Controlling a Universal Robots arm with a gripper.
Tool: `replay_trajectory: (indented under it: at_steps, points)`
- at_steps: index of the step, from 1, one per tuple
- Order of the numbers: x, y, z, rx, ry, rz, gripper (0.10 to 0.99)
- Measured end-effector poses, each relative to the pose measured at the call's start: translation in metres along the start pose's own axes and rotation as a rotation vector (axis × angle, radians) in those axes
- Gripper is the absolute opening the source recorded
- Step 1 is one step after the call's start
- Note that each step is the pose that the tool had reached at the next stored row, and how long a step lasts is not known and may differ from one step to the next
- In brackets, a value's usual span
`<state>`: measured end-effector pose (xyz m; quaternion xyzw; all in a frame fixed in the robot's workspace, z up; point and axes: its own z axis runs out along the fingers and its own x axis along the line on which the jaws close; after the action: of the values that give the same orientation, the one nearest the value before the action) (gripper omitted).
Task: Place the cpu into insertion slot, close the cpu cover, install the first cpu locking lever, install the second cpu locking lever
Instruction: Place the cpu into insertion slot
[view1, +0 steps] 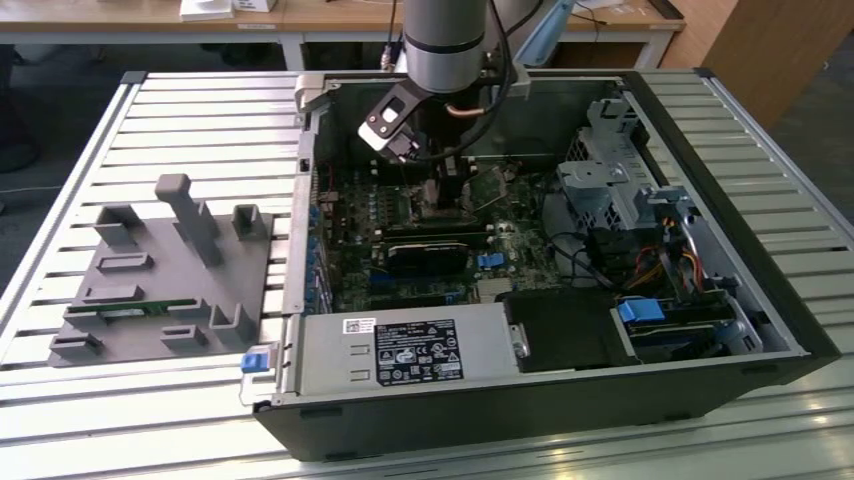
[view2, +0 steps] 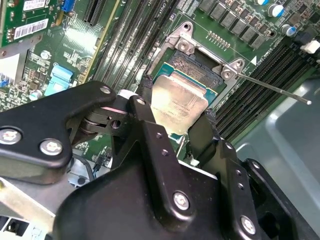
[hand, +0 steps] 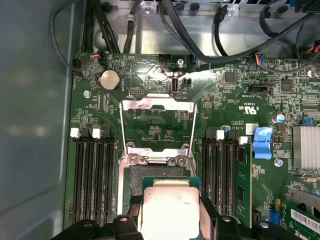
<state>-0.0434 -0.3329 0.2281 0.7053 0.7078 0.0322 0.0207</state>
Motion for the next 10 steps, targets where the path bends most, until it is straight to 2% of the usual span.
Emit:
replay_trajectory:
  at_steps: [4, 10]
  points:
    - [0.0000, -0.0003, 0.0035, 0.000, 0.0001, 0.000, 0.537]
    - [0.0025, -0.0003, 0.0045, 0.000, -0.0001, 0.000, 0.537]
